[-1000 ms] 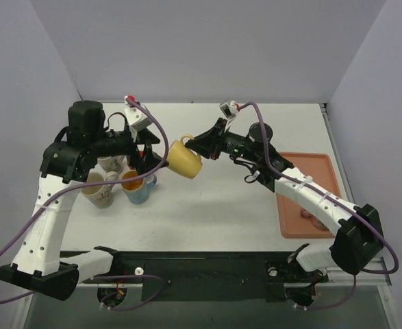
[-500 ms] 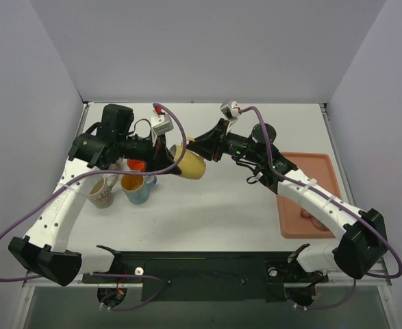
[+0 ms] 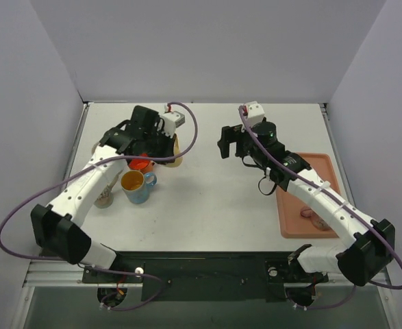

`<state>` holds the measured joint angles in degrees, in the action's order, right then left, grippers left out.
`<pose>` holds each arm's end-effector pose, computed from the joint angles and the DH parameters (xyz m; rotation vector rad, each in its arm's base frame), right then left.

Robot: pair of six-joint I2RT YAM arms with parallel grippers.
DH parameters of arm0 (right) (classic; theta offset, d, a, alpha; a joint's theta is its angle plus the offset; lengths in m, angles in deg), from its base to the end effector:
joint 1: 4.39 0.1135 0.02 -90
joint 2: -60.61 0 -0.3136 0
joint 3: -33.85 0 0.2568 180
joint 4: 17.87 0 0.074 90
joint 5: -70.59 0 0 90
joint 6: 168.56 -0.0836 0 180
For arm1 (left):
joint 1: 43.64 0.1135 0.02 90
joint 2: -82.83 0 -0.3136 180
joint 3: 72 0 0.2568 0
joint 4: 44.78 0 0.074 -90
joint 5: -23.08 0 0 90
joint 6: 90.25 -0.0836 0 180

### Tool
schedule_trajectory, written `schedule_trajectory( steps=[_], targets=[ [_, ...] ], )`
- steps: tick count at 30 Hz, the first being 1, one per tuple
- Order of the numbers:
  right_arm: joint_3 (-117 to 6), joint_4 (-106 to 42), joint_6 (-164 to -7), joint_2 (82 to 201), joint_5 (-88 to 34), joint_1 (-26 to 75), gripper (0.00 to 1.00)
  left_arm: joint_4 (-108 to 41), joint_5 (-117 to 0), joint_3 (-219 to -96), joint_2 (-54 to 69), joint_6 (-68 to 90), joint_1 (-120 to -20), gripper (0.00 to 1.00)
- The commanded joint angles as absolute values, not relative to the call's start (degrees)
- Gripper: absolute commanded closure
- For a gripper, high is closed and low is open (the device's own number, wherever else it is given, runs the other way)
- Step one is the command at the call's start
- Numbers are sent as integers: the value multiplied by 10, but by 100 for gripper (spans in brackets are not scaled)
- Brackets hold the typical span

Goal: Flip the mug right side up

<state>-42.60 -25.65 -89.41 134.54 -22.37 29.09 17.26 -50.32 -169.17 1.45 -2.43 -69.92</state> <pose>0.2867 0.1948 0.4117 -0.3729 1.6596 0.6259 0.2823 -0.1661 0.3821 0.7258 2.2906 -0.5433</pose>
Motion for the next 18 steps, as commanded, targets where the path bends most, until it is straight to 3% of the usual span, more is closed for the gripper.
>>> schedule_trajectory(
  steps=[1,6,18],
  targets=[
    [-441,-371,-806,1295,-60,296,5,127,-597,-1740,-64,-14,-739,100],
    [-397,-382,-790,1251,-26,294,5,131,-642,-1781,-143,-20,-750,100],
    [-351,-415,-758,1171,-27,249,4,200,-567,-1861,-301,-82,-745,100]
  ],
)
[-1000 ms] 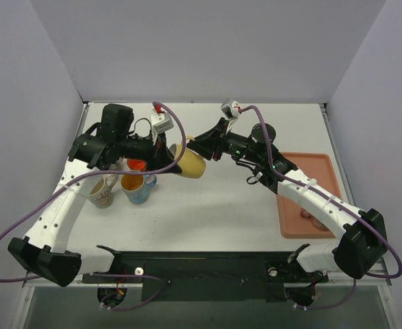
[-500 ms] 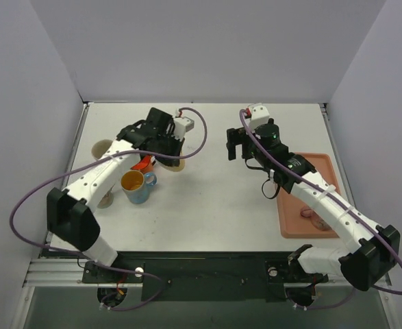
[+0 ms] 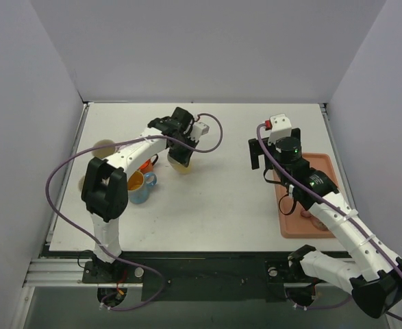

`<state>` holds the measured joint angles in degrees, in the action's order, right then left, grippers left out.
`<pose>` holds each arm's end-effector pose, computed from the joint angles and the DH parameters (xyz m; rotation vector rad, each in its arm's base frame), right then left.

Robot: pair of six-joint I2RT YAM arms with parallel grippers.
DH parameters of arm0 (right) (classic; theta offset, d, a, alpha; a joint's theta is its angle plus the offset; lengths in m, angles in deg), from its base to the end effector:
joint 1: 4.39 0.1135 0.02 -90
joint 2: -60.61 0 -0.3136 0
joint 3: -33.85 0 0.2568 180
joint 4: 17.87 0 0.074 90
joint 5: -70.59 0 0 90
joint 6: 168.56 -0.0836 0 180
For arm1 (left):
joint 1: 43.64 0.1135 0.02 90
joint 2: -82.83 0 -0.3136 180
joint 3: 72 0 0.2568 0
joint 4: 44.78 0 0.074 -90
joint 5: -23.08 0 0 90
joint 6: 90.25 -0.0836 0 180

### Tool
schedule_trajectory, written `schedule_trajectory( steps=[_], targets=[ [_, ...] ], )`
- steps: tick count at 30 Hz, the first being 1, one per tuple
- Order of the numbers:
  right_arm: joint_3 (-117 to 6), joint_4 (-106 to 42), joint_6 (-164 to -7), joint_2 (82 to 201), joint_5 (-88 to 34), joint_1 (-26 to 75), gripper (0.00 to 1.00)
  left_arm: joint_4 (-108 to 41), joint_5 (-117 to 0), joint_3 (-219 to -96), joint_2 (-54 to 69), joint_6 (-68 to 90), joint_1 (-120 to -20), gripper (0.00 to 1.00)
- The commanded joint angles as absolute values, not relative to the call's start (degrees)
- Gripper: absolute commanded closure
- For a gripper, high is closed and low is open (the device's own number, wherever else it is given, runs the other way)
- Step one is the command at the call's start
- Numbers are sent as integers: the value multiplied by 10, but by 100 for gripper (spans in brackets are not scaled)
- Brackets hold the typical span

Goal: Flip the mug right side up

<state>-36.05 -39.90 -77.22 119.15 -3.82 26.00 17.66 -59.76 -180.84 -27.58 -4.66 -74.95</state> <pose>0.2356 0.1121 0.4030 -0.2858 1.7284 0.1313 0.3832 -0.2453 0.2593 0.8692 2.5697 -0.3106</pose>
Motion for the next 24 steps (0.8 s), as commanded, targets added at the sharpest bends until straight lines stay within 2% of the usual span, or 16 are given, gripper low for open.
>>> schedule_trajectory(
  steps=[1,9,10,11,13,15,17,24],
  targets=[
    [-351,-419,-757,1170,-29,244,4,210,-567,-1869,-314,-85,-745,100],
    [-369,-474,-736,1171,-68,208,3,246,-593,-1897,-348,-119,-746,99],
    [-372,-482,-733,1176,-74,205,3,250,-589,-1904,-351,-122,-746,95],
    [-381,-499,-729,1176,-80,198,3,261,-584,-1907,-351,-130,-746,82],
    [-390,-519,-724,1182,-85,188,3,266,-581,-1912,-345,-138,-745,62],
    [-394,-530,-721,1184,-90,181,3,258,-580,-1912,-331,-145,-746,52],
    [-398,-539,-720,1183,-96,174,3,253,-579,-1914,-316,-150,-746,47],
    [-409,-591,-618,1192,-178,107,2,276,-573,-1932,-235,-161,-744,45]
  ],
)
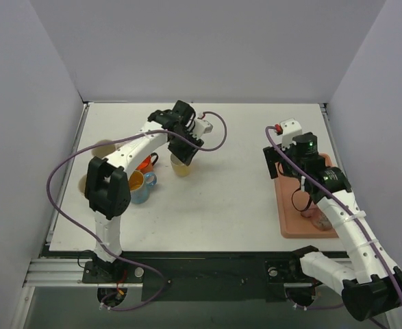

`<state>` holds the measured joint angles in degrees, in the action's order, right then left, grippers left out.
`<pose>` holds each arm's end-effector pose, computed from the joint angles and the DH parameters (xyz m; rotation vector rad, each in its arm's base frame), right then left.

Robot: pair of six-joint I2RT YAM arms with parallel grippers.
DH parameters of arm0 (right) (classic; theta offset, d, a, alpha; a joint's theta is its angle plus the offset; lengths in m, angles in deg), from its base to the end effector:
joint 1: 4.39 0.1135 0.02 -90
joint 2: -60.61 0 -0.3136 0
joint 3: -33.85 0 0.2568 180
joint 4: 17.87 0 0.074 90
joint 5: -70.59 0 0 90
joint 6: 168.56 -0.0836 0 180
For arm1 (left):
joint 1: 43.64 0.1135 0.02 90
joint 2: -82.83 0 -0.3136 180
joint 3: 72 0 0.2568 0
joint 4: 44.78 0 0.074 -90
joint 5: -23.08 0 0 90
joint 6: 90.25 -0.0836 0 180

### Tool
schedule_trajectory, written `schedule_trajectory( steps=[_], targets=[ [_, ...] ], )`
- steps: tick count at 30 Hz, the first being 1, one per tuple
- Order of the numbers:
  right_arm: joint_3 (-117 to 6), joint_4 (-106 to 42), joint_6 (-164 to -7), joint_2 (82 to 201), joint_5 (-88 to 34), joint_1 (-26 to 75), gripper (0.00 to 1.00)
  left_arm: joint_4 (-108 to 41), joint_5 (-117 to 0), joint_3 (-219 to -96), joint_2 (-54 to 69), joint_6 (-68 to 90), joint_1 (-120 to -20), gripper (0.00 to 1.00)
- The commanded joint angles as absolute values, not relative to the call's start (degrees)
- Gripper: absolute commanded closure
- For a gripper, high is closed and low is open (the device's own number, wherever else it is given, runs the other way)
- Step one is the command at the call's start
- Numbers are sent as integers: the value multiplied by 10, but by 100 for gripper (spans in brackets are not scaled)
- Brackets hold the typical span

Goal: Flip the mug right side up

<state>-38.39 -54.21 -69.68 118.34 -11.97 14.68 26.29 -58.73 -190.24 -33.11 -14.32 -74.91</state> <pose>0.2368 0.0704 0.3847 -0.3870 1.9096 -0.0091 0.3960 -0.2544 0.2597 1.1074 2.5543 -0.2751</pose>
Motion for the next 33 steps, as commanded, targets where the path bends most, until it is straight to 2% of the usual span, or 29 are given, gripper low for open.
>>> schedule_trajectory(
  steps=[1,2,4,9,19,26,33],
  targets=[
    [-416,-605,-607,1212,-177,100,2,270,-568,-1926,-222,-161,-743,45],
    [-436,-633,-592,1228,-157,90,3,255,-565,-1906,-189,-160,-739,41],
    [-468,-697,-570,1272,-129,76,5,228,-551,-1866,-137,-154,-729,38],
    [-515,-829,-527,1361,-102,72,7,208,-530,-1771,-33,-162,-705,36],
    [-481,-849,-513,1468,-33,63,3,184,-456,-1633,73,-180,-590,35],
    [-453,-853,-518,1546,24,35,2,180,-411,-1614,103,-188,-563,35],
    [-434,-905,-521,1570,6,47,4,177,-385,-1600,129,-197,-552,35]
  ],
)
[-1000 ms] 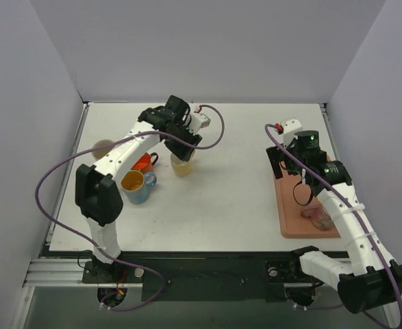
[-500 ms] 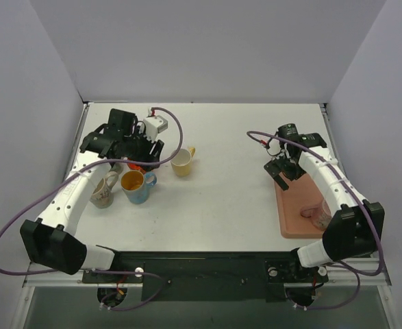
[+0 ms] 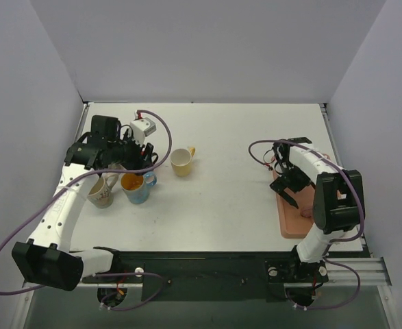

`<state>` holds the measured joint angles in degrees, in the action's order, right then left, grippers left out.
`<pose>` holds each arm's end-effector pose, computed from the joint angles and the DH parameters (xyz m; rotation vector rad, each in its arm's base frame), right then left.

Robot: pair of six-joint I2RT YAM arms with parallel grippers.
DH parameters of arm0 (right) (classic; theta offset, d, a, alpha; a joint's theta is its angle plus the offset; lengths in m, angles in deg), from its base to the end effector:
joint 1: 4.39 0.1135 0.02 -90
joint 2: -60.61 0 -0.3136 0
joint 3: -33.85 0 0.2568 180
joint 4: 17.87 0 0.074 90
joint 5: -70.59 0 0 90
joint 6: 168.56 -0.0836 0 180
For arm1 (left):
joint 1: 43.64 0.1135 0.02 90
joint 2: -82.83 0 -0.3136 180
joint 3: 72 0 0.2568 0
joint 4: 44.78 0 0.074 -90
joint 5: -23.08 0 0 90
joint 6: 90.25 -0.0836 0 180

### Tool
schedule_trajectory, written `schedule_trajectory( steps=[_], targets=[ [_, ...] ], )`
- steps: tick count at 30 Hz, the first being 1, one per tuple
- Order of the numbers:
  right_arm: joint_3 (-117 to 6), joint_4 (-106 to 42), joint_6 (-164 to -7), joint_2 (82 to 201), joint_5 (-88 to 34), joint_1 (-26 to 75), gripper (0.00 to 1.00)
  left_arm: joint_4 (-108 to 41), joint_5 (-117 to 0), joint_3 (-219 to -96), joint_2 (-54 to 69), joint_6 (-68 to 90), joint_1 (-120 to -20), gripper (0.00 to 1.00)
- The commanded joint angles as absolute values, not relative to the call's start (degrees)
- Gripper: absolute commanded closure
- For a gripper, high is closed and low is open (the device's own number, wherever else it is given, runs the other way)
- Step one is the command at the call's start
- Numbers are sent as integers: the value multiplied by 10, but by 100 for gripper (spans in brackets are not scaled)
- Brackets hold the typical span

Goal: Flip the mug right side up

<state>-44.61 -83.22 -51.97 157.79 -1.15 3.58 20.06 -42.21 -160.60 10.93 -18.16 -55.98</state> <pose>0.3188 0.0182 0.1897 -0.8817 2.9196 -0.5092 0.2549 -0.0915 0.3737 0.8046 2.2210 -0.4713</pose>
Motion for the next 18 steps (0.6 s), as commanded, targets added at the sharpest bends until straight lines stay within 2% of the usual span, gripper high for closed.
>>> schedule_trajectory(
  steps=[1,9,14,18],
  targets=[
    [-432,-911,-516,1560,-2,57,4,177,-384,-1597,130,-198,-551,35],
    [-365,-915,-441,1513,-3,113,3,180,-371,-1593,131,-205,-546,35],
    [-349,-904,-441,1535,90,113,2,184,-357,-1592,134,-207,-544,35],
    [-335,-848,-408,1550,117,115,2,183,-353,-1593,135,-208,-542,35]
  ],
)
